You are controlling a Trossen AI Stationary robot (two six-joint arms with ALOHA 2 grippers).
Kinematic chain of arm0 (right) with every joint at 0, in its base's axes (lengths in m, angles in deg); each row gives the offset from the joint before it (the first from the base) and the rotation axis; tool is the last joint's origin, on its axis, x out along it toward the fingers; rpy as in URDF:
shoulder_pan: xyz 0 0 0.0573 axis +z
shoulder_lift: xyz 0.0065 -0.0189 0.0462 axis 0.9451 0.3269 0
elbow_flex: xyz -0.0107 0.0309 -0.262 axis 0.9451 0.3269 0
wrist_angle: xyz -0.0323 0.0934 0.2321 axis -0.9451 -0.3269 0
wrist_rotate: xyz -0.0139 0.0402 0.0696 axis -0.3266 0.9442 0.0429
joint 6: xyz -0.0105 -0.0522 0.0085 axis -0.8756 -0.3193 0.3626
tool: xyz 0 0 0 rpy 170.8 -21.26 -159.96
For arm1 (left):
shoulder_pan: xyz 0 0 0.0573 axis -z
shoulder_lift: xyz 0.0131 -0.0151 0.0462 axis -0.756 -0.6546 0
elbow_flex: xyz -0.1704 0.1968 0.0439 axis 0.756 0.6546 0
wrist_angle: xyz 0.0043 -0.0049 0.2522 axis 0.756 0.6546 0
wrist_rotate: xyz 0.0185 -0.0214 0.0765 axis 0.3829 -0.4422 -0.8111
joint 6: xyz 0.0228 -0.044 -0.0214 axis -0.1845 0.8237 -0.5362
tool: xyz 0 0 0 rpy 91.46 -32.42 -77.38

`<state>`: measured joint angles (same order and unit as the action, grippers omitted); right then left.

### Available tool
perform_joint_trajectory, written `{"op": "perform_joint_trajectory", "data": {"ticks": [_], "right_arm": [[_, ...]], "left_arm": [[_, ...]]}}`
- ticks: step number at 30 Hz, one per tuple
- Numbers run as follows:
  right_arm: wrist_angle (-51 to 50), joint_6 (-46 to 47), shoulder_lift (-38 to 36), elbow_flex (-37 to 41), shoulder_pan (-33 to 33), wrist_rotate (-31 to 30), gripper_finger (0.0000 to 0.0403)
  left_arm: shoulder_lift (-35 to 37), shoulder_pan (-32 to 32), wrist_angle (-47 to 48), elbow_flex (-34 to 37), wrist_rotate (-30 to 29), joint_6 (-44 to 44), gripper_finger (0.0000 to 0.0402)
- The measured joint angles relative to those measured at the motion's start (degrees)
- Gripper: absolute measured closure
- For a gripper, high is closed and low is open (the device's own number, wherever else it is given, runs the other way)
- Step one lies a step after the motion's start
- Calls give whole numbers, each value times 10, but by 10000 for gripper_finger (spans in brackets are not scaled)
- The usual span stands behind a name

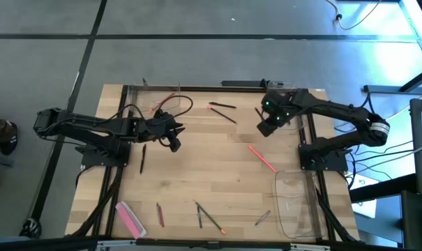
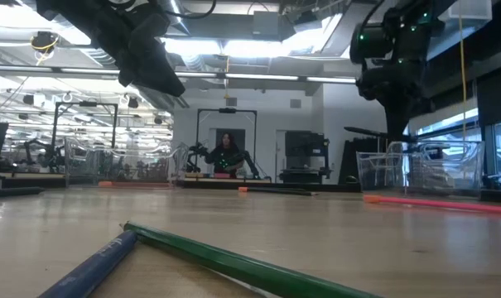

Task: Sort crayons/erasers/pens/pencils in bins
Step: Put the black pen into the top right transparent bin

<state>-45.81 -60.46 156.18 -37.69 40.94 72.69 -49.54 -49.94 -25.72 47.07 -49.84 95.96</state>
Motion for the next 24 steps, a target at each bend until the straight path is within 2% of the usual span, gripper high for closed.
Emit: {"op": "perform_joint_trajectory", "data": {"ticks": [4,10,14,18,24], "right_arm": [[-1,-24,0,-9,-42,2,363],[0,-55,0,-65,-87,-1,363],[-4,-58,0,-96,-112,-42,363],[-6,-62,0,-98,-146,-50,363],[-5,-38,0,-65,-192,-45,363]], "left_arm": [[0,0,0,0,0,-2,327],[0,0,-5,0,0,-7,327],[0,2,-60,-5,10,-67,327],[0,-1,-46,-60,12,-129,327],[0,-12,25,-150,2,-182,327]]}}
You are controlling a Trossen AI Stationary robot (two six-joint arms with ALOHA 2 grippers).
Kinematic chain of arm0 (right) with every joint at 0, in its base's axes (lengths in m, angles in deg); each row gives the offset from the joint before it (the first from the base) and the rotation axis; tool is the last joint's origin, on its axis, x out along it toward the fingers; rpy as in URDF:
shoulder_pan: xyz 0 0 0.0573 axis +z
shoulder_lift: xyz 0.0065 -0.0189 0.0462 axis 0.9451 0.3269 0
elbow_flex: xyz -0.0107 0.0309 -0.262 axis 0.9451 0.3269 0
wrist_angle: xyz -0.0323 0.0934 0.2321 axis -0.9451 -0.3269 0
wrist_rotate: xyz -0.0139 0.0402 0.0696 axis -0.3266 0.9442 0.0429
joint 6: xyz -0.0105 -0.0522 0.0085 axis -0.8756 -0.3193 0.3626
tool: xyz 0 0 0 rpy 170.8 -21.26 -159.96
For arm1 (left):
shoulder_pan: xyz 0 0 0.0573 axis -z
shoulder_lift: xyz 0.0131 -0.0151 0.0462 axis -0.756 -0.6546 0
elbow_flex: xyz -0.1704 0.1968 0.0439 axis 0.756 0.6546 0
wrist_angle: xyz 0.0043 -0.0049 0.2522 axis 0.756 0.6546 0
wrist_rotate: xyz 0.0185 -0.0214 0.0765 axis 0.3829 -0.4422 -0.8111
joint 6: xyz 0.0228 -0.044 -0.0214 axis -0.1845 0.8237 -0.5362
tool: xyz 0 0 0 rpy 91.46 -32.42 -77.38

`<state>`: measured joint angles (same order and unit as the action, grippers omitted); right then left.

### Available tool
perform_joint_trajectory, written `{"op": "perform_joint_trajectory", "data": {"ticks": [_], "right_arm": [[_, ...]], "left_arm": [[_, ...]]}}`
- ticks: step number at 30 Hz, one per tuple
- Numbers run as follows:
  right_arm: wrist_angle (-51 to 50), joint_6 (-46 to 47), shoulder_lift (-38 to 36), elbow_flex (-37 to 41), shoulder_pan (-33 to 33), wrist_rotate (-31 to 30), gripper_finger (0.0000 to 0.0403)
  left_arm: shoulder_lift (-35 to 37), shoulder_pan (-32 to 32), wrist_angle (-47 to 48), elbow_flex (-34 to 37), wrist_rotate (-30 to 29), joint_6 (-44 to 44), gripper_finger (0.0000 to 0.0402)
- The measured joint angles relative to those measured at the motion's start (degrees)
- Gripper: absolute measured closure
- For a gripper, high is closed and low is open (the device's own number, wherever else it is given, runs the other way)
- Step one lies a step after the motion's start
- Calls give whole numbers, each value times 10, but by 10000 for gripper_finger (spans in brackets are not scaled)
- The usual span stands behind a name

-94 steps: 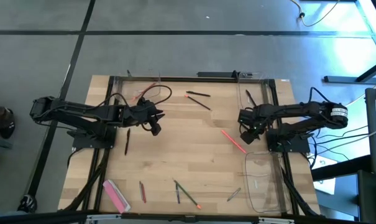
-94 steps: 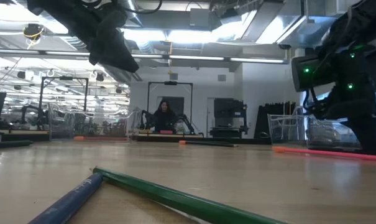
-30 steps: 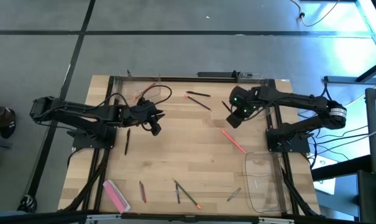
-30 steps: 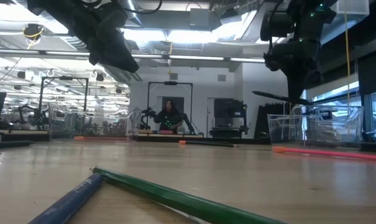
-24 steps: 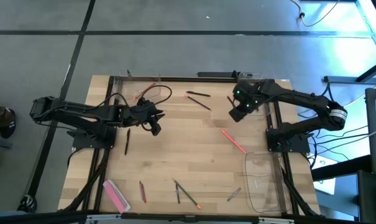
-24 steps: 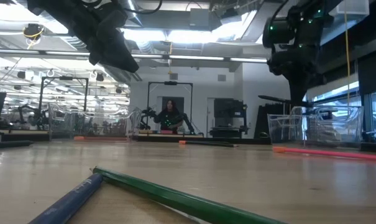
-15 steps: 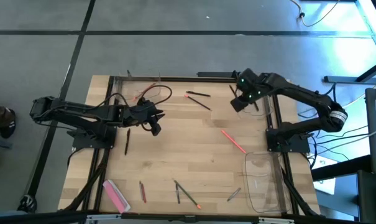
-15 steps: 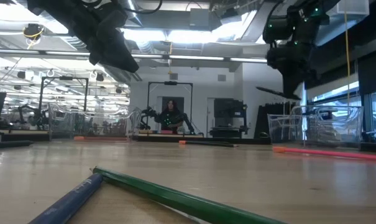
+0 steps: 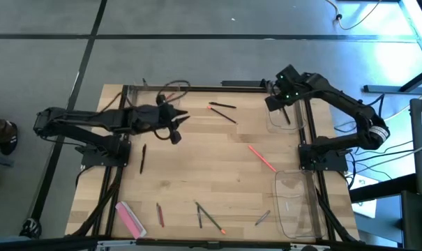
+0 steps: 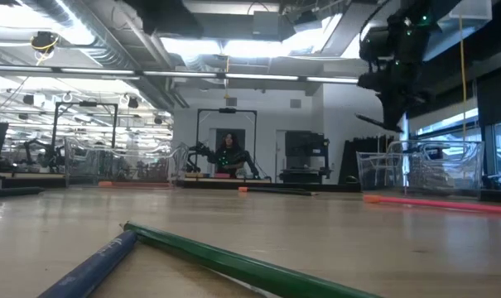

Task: Sort crayons/erasers/pens/pencils in bins
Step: Put the black pen into the top right transparent bin

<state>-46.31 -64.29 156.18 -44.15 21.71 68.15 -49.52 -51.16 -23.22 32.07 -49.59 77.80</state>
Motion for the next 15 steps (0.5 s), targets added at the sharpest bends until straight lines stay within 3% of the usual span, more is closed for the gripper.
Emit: {"op": "perform_joint_trajectory", "data": {"ticks": [15], "right_arm": [[101,53,1,158,-32,17,363]], "left_arm": [[-39,-1,15,-53,-9,-76,327]]}}
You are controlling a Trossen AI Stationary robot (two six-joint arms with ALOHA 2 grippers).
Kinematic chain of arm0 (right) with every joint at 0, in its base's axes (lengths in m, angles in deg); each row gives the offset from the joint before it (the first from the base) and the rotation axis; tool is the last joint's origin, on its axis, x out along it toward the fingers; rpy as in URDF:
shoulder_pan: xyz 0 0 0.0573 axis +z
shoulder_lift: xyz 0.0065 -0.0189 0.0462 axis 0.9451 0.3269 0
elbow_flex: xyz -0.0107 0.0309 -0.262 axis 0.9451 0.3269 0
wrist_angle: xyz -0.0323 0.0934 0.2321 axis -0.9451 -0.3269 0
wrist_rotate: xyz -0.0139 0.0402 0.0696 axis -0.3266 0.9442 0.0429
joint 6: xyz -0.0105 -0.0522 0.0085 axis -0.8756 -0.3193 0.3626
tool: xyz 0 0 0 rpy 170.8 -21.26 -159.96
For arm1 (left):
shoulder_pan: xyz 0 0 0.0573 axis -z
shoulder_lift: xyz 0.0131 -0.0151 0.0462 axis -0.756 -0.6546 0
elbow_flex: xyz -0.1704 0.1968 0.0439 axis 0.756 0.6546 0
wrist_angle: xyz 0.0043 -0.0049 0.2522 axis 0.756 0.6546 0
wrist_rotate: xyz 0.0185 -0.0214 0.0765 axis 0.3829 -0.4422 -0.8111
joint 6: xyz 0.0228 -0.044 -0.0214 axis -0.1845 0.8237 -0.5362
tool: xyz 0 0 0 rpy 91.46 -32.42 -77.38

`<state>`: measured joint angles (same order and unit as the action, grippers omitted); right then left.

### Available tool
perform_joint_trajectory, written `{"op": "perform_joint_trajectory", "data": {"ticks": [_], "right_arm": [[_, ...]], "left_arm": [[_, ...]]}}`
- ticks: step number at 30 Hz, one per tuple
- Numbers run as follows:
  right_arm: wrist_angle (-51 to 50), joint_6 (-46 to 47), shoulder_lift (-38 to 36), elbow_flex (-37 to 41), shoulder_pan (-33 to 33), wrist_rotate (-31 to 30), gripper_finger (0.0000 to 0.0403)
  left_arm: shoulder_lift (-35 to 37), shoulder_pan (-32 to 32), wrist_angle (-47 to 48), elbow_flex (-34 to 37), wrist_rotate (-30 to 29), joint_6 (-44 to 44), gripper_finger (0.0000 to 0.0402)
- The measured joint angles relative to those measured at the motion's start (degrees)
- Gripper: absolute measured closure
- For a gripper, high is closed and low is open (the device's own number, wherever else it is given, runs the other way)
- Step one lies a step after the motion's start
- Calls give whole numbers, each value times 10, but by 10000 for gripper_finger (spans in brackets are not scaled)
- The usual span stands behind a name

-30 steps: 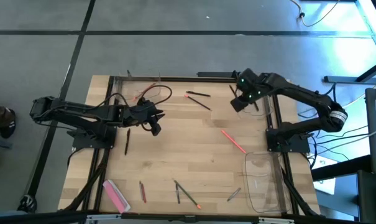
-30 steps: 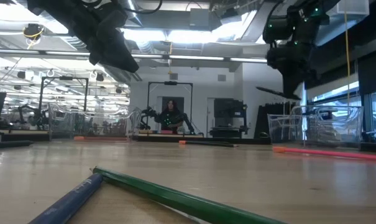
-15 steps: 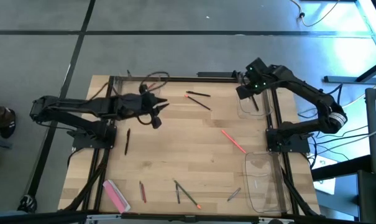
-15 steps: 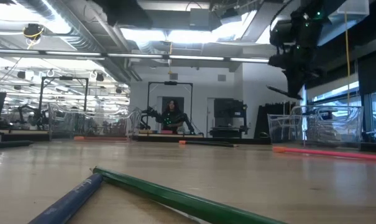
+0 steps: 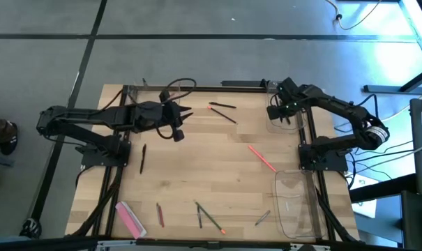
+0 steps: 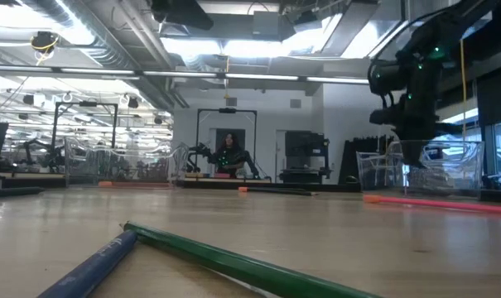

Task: Sort crayons/erasers/pens/pencils in bins
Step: Put the black pen into the top right transparent bin, then put the pink pencil into the top left transparent bin

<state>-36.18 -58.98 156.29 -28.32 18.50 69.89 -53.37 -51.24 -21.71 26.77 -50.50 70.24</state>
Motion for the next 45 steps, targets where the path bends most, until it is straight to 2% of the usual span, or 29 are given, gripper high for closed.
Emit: {"op": "perform_joint_trajectory", "data": {"ticks": [5,13,17,21,26,29,33,35,40,45], "right_arm": [[33,-5,0,18,0,0,355],[40,6,0,19,0,0,302],[43,6,0,18,0,0,288],[37,-19,0,2,0,4,286],[12,-81,-18,-54,11,13,285],[13,-113,-41,-87,32,14,285],[16,-163,-70,-122,76,14,285],[21,-190,-78,-132,107,22,285],[30,-235,-75,-142,199,60,285],[-7,-185,-61,-142,276,66,285]], "left_arm": [[-3,0,-2,0,0,1,328],[-3,0,4,0,0,13,328],[-2,0,13,0,0,32,328],[-2,0,69,-1,-6,121,328],[0,0,238,-1,-9,352,328],[0,0,346,-1,25,493,328],[-1,0,434,-1,75,627,328],[-1,0,450,-1,83,660,328],[-1,0,443,-1,83,666,328],[-1,0,433,-1,82,667,328]]}}
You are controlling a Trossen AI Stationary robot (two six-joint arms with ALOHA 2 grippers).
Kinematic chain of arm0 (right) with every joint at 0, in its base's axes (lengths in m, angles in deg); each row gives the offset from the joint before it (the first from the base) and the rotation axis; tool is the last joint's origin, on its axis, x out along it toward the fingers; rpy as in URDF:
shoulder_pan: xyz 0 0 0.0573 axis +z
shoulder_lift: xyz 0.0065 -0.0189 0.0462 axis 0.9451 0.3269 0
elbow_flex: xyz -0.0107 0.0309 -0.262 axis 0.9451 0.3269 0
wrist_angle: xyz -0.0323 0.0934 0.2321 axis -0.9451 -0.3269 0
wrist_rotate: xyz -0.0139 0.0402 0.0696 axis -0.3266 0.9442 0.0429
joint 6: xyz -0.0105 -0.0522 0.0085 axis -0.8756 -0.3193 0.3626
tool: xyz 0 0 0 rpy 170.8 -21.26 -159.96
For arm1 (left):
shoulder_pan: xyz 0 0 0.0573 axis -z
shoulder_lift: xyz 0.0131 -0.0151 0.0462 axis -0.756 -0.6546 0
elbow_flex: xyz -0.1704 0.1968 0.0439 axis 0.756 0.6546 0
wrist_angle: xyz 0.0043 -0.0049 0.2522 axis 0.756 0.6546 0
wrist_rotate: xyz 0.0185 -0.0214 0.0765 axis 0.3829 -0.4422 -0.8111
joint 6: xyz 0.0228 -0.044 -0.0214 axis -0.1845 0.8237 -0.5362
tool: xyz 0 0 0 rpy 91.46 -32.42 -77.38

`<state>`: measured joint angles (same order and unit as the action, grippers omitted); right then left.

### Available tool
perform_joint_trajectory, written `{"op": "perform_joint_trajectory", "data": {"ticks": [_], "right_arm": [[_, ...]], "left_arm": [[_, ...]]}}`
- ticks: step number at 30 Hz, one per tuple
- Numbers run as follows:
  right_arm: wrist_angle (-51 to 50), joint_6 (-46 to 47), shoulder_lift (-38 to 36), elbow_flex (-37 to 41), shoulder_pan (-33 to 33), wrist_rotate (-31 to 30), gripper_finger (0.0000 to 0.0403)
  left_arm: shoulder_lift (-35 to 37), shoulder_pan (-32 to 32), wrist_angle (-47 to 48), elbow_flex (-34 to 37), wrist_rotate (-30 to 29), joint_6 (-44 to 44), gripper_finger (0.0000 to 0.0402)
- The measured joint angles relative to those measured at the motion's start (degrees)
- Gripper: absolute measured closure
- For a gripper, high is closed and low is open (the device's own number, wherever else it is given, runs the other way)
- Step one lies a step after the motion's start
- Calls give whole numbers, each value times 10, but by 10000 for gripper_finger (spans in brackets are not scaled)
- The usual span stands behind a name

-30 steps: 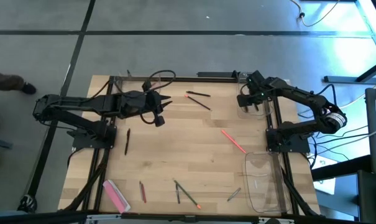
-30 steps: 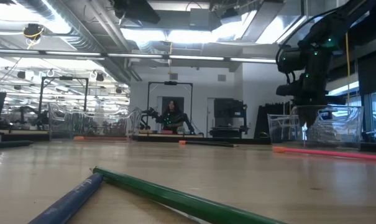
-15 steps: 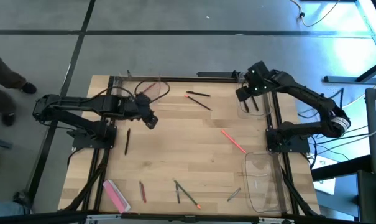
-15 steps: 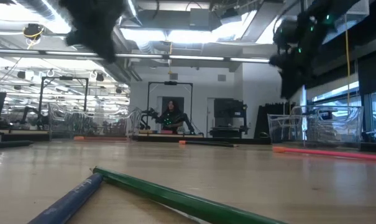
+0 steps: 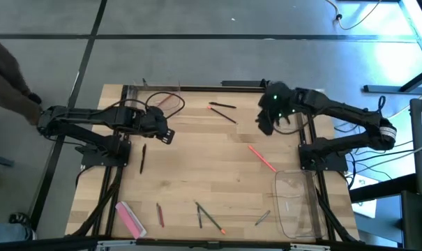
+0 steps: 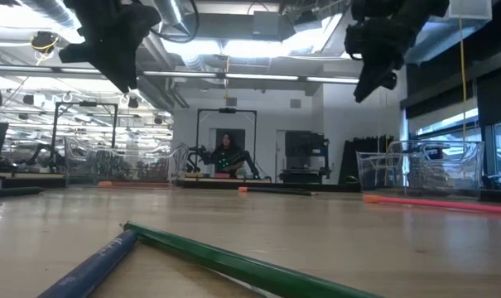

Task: Sort crayons/erasers/pens/pencils in bins
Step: Put the pink pencil into the top left transparent bin

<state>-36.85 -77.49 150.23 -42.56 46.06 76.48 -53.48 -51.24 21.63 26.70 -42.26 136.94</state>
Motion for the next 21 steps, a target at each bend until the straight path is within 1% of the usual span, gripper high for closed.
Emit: {"op": "perform_joint_trajectory", "data": {"ticks": [3,5,7,11,14,21], "right_arm": [[-28,46,18,2,39,-2,285],[-34,68,36,7,66,-1,285],[-34,79,60,11,92,-1,285],[-31,102,118,12,130,-1,285],[-21,105,161,12,143,-1,285],[0,126,255,12,142,-2,285]], "left_arm": [[0,0,-1,0,0,-11,328],[0,0,-7,0,-1,-41,328],[0,0,-15,0,0,-65,328],[0,0,-26,0,-1,-80,327],[0,0,-26,0,-1,-81,327],[0,0,-26,0,-1,-82,327]]}}
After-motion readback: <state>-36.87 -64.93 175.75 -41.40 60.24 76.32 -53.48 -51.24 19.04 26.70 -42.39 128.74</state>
